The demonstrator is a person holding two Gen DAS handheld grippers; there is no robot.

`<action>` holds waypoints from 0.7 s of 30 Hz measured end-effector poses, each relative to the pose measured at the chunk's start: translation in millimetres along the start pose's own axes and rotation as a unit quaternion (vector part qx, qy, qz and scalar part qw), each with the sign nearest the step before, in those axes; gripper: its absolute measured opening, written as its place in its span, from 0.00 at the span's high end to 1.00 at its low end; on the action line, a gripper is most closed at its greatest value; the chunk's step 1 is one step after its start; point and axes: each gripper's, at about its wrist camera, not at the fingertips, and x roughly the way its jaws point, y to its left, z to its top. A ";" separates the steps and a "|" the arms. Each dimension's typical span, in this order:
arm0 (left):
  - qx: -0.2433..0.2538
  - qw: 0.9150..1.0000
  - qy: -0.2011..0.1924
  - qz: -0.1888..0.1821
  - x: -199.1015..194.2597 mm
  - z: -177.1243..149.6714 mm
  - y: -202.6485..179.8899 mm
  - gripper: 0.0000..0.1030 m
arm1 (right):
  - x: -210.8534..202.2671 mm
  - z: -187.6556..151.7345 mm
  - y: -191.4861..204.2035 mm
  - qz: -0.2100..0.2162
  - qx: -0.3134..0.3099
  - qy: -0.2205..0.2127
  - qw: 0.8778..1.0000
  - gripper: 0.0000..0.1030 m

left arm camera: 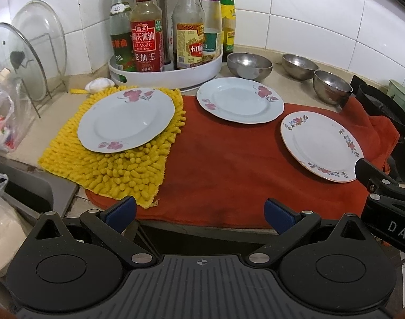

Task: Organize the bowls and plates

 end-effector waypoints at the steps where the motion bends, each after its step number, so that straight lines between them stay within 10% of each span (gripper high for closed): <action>1: 0.000 1.000 0.000 0.000 0.0 0.0 -0.2 0.00 | 0.1 -0.1 0.5 0.000 0.000 0.000 1.000 0.03; 21: 0.004 1.000 0.003 0.000 4.0 -0.4 -7.7 0.00 | 5.5 -1.9 -2.6 -0.001 0.003 0.005 1.000 0.03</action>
